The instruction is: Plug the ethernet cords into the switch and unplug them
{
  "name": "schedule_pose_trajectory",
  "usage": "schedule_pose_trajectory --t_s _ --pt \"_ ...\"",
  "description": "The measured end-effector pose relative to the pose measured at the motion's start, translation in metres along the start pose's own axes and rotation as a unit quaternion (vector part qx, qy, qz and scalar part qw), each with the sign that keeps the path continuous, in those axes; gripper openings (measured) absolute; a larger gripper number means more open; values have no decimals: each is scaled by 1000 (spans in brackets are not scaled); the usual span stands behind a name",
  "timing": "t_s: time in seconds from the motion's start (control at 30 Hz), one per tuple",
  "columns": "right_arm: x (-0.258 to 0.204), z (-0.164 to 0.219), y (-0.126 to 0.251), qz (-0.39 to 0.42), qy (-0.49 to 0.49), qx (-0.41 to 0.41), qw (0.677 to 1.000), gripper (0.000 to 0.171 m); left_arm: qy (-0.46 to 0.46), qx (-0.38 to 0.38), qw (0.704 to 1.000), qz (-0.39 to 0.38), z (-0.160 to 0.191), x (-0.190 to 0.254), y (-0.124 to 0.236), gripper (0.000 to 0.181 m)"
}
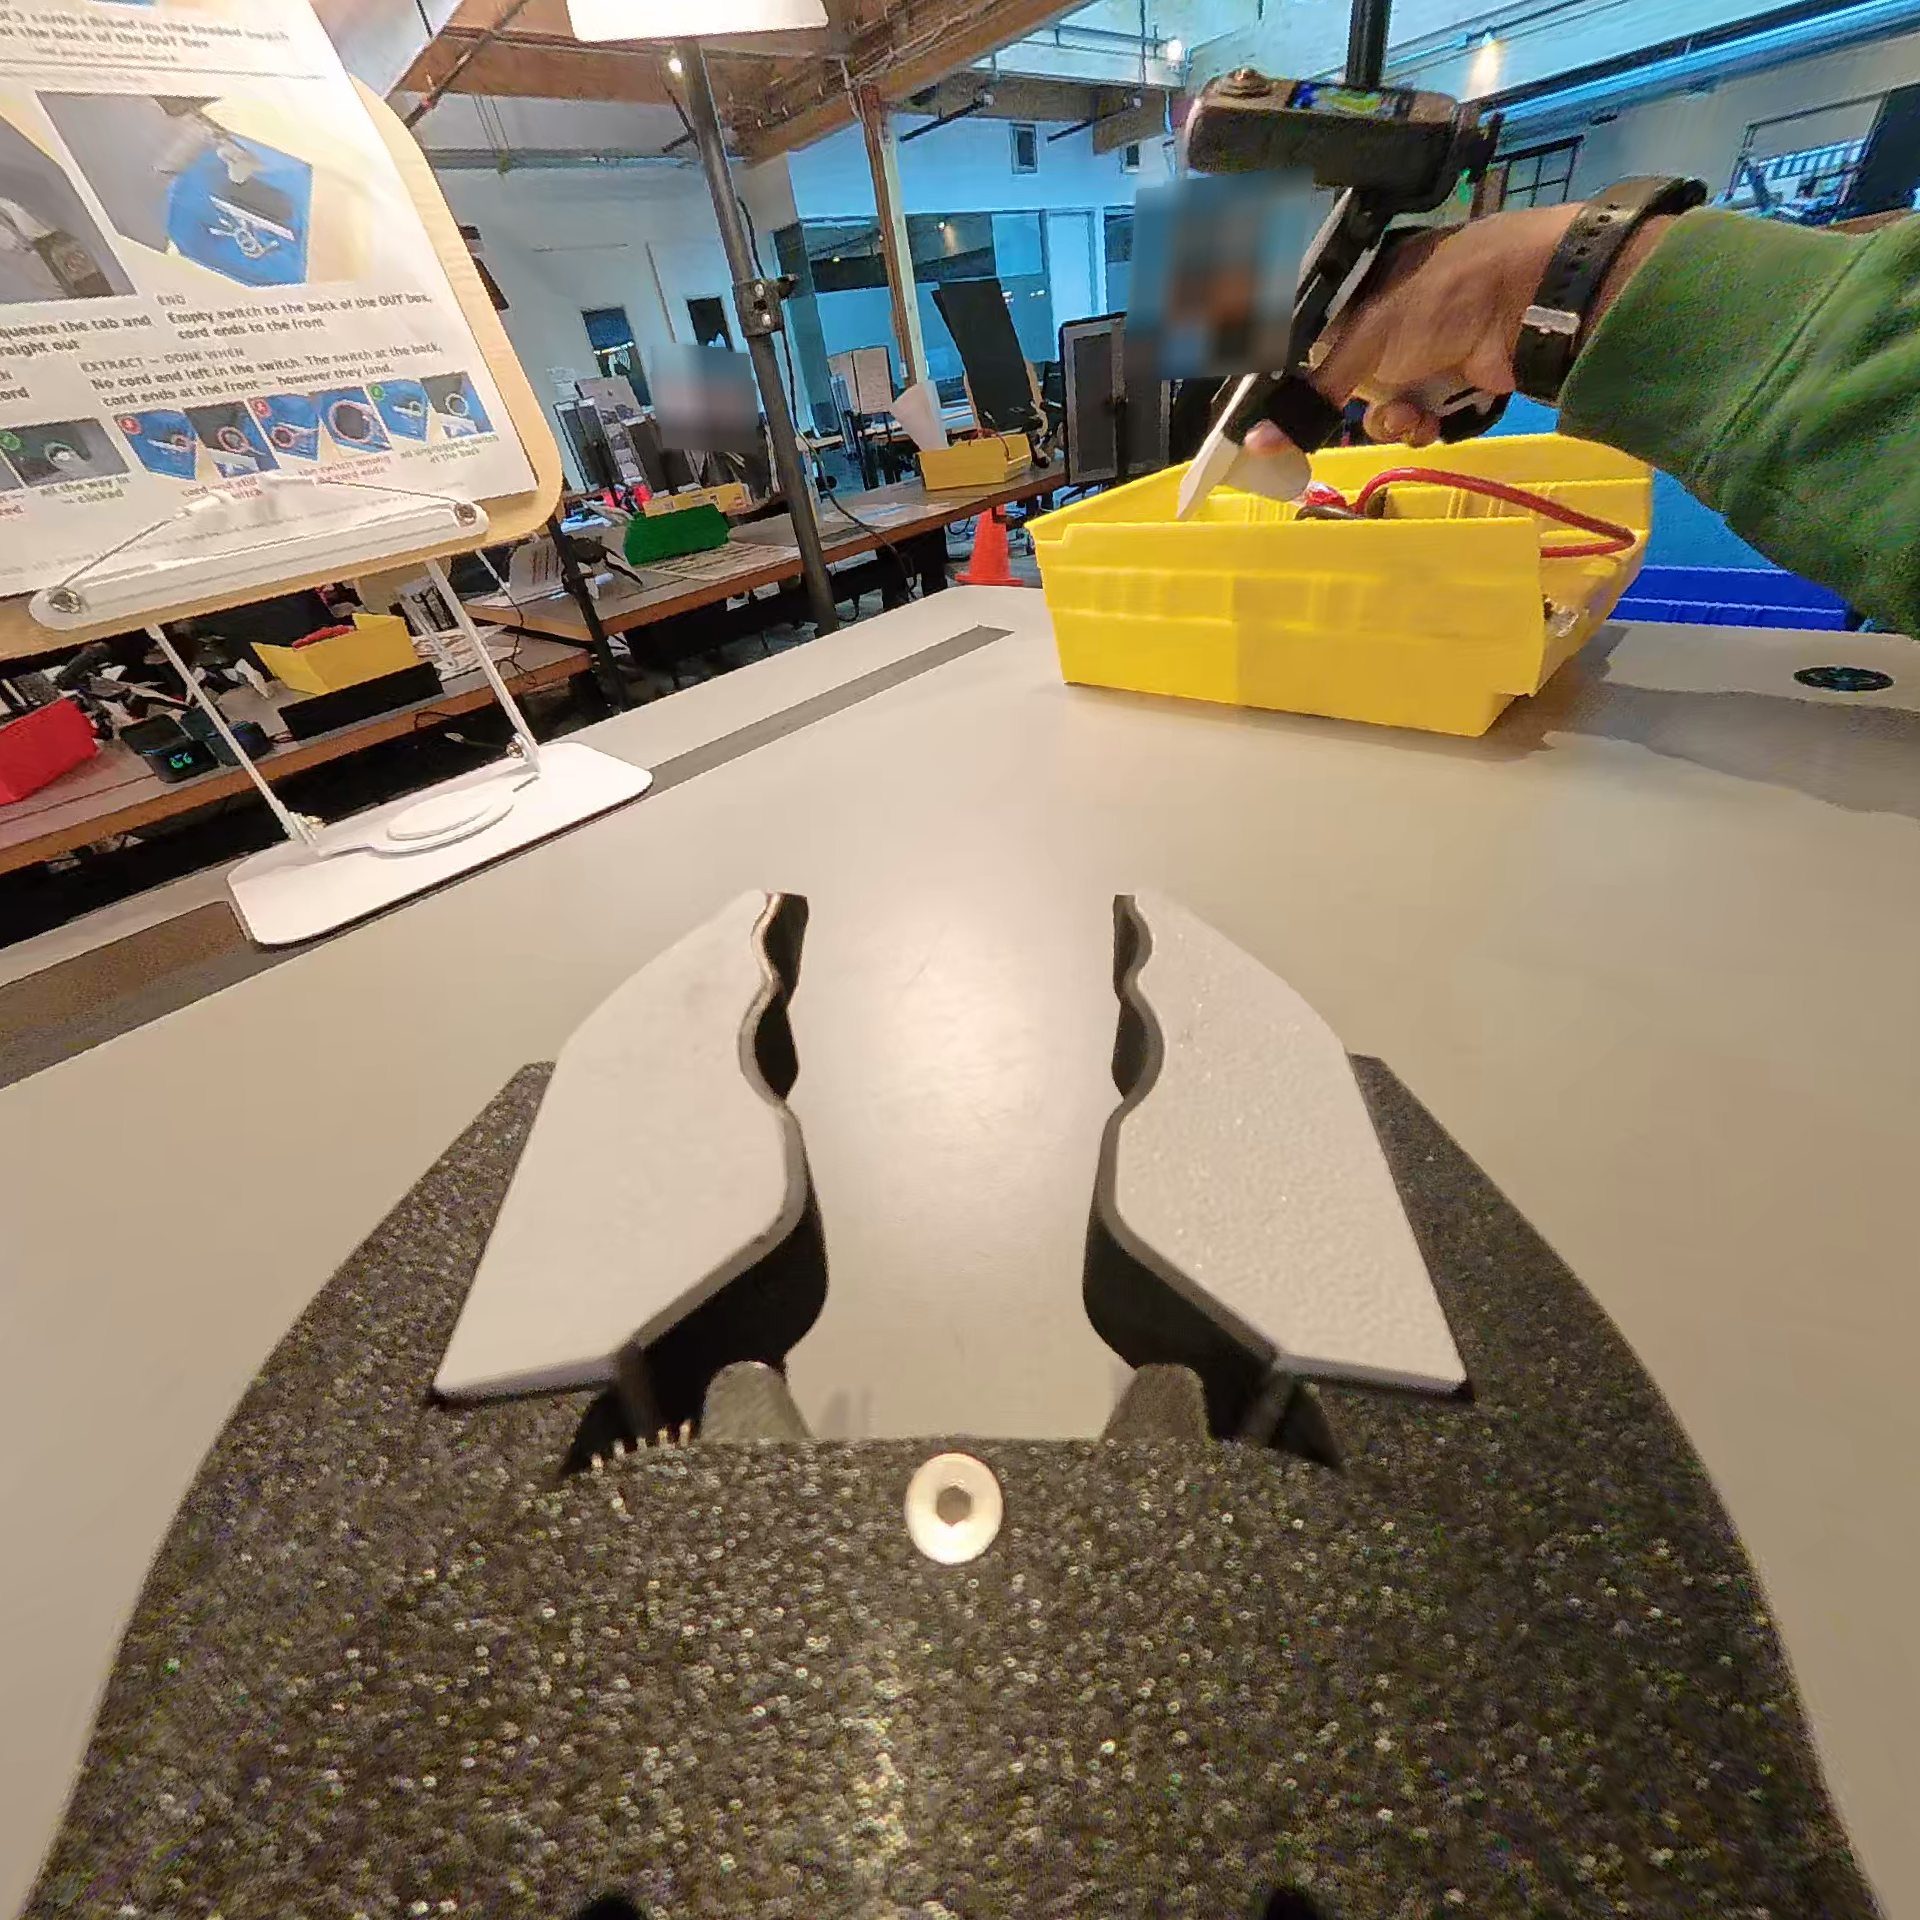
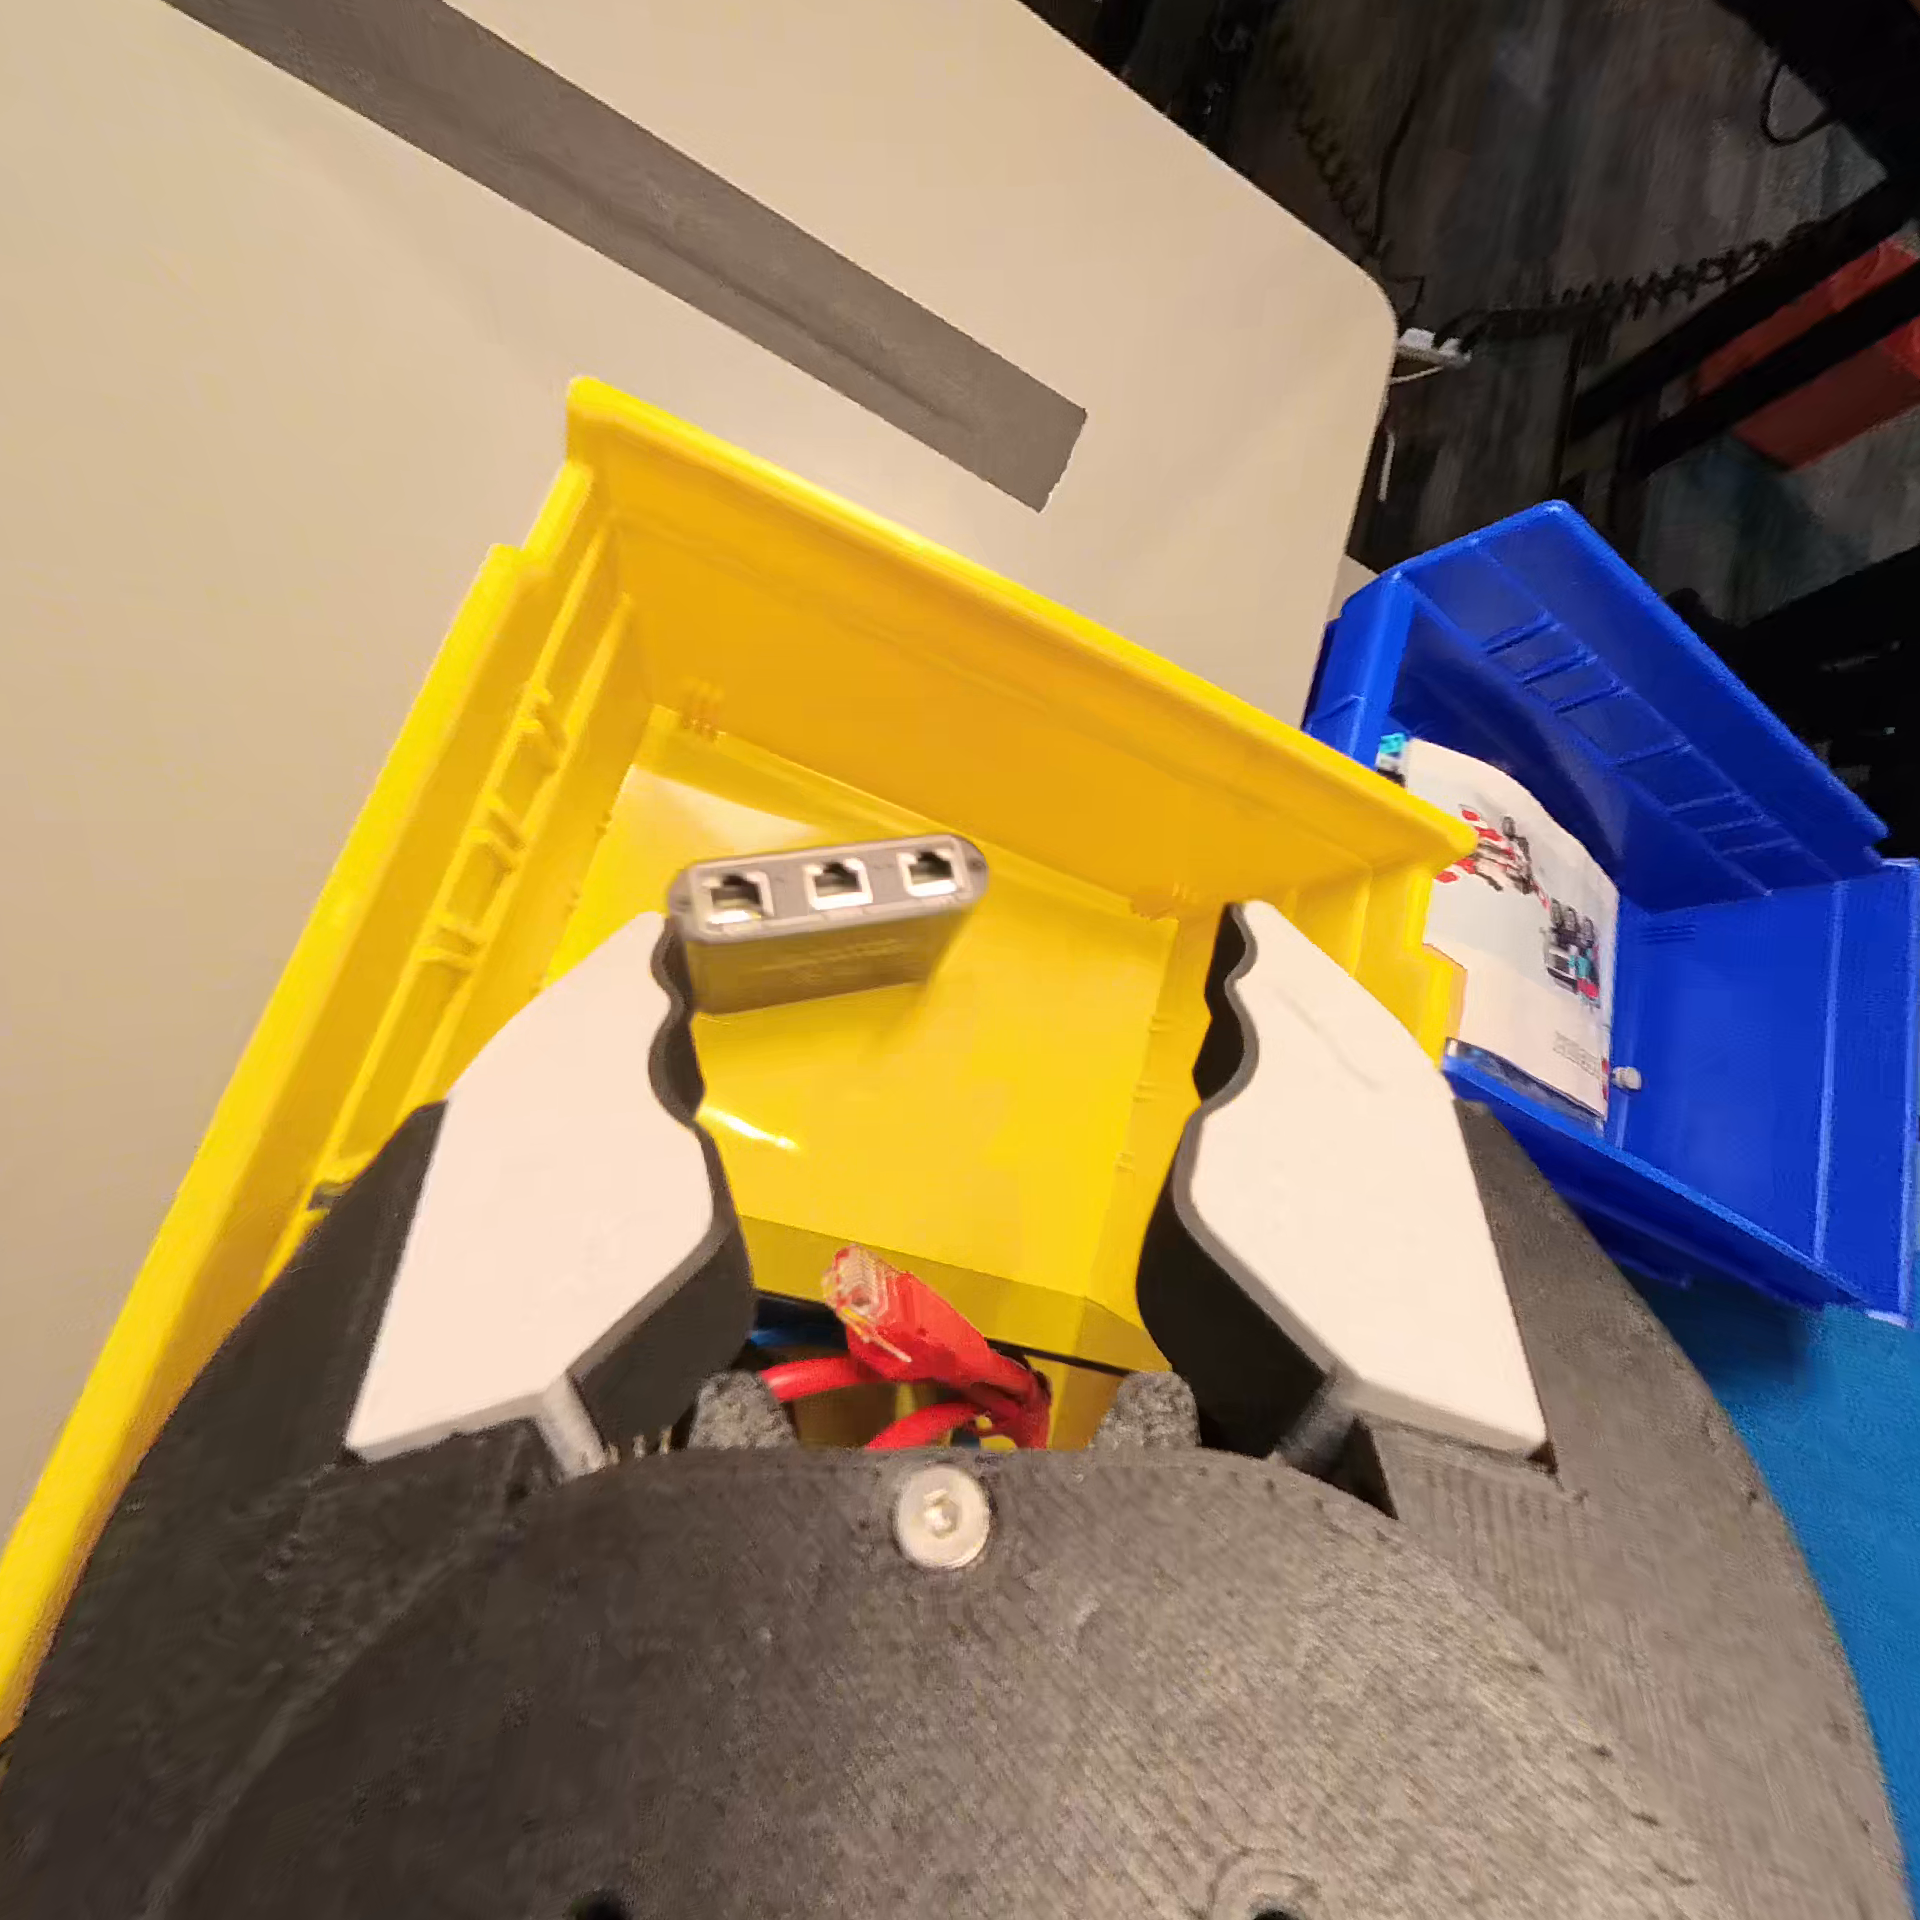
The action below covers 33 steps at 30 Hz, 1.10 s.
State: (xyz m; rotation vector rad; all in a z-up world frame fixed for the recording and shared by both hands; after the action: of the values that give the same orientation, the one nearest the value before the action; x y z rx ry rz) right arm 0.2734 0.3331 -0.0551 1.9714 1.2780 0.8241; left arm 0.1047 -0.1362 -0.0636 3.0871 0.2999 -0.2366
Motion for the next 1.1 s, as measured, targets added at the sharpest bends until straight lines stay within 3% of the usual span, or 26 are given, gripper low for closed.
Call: schedule_pose_trajectory --t_s 0.1,0.23,0.4,0.5,0.57,0.73,0.9,1.1 --pt "-9 -2 15 11 6 35 999 96 0 2 1000 -9 0 -3 2 59" --pt "-54 6 54 -19 14 158 987 94 12 9 1000 -18 0 -12 7 60" --pt "-107 59 119 -34 -9 364 931 80 22 5 999 -47 5 -37 20 59" --pt "-138 88 137 -33 -8 447 894 71 34 11 996 -78 8 -63 37 60" --pt "-156 98 129 -42 4 446 894 69 46 28 992 -117 9 -86 58 64" --pt "-165 108 76 -33 -12 303 952 80 28 28 965 -258 9 -157 126 73" --pt "-160 109 70 29 -25 263 964 77 -16 -50 899 -435 12 -248 191 78" --pt "-161 104 64 68 -12 218 974 64 -3 -183 875 -449 70 -296 197 83"
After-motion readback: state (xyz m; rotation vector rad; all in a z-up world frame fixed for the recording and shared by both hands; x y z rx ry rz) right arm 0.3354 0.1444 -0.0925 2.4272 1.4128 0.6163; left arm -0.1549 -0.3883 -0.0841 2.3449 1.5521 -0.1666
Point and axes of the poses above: each gripper's, where its closed fingertips meet, y back along the fingers, z out of its underside, x = y × z across the jaws, the point moved 2 cm from there along y, back along the fingers, and after that the axes turned 13 degrees about -z, right-handed, at the moved point
